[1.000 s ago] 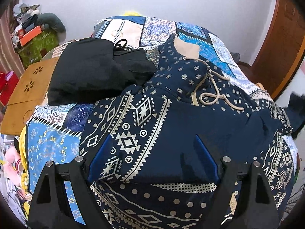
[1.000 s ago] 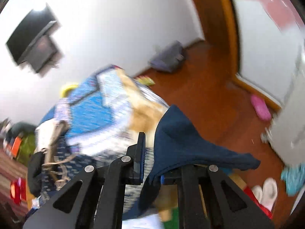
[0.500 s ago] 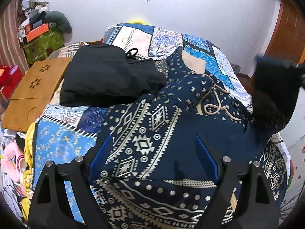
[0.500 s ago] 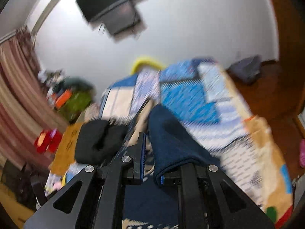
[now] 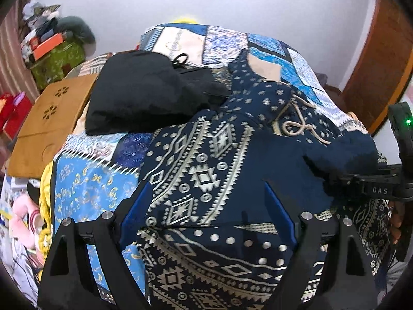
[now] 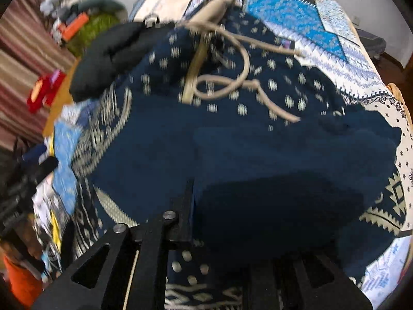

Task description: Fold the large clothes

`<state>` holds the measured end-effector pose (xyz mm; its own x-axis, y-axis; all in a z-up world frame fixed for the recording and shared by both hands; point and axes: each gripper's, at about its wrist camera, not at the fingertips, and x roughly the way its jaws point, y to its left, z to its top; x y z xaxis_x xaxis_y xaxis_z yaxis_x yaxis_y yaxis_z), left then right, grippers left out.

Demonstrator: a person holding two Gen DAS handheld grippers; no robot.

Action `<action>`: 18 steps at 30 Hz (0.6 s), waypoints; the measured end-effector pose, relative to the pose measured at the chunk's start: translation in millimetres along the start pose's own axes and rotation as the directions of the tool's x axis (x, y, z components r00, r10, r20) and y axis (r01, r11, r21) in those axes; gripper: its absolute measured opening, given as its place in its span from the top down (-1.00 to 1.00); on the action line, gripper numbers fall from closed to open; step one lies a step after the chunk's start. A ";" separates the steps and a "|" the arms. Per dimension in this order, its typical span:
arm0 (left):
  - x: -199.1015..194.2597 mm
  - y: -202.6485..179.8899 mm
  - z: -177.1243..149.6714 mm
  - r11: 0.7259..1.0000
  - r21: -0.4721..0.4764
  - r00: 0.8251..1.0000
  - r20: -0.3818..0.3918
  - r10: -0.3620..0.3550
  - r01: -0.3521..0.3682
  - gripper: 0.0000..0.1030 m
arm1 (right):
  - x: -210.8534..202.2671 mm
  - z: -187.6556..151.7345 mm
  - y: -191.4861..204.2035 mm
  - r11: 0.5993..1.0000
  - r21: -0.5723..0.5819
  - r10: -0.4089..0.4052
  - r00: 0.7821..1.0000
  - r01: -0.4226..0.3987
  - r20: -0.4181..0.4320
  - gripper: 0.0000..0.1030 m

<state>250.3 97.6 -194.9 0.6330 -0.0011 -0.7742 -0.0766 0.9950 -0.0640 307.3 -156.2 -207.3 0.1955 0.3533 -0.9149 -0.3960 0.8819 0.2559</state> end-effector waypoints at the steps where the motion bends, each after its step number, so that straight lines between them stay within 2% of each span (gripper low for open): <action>1: 0.2 -4.9 2.0 1.000 0.014 1.000 0.000 -0.006 0.006 -0.67 | -3.9 -2.0 1.2 1.000 -0.009 -0.008 1.000 0.008 -0.001 0.70; 4: -1.3 -26.6 11.1 0.997 0.069 1.000 0.010 -0.027 0.026 -0.67 | -25.2 -7.9 -1.7 0.998 -0.041 -0.053 0.998 0.054 0.040 0.57; 6: -2.3 -43.4 19.0 0.993 0.107 0.999 0.018 -0.049 0.047 -0.67 | -43.4 -14.1 -5.9 0.995 -0.064 -0.066 0.994 0.071 0.083 0.25; 8: -2.9 -59.1 25.6 0.988 0.140 0.997 0.023 -0.071 0.067 -0.67 | -64.4 -21.1 -14.1 0.992 -0.070 -0.092 0.986 0.103 0.142 0.11; 11: -1.9 -89.0 35.9 0.975 0.198 0.994 0.024 -0.109 0.102 -0.67 | -95.3 -29.3 -29.3 0.985 -0.061 -0.141 0.963 0.158 0.231 0.10; 14: 3.0 -123.7 44.7 0.954 0.256 0.987 -0.001 -0.160 0.155 -0.67 | -115.9 -32.1 -48.4 0.979 -0.018 -0.188 0.940 0.202 0.284 0.09; 18: 17.6 -168.6 50.1 0.920 0.326 0.976 -0.061 -0.209 0.217 -0.67 | -137.1 -33.6 -84.4 0.975 0.093 -0.219 0.923 0.200 0.316 0.08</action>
<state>312.9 -65.2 -166.2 0.5867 -0.2149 -0.7808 0.3186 0.9477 -0.0215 283.8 -289.6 -114.0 0.5508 0.2314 -0.8019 -0.2638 0.9598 0.0959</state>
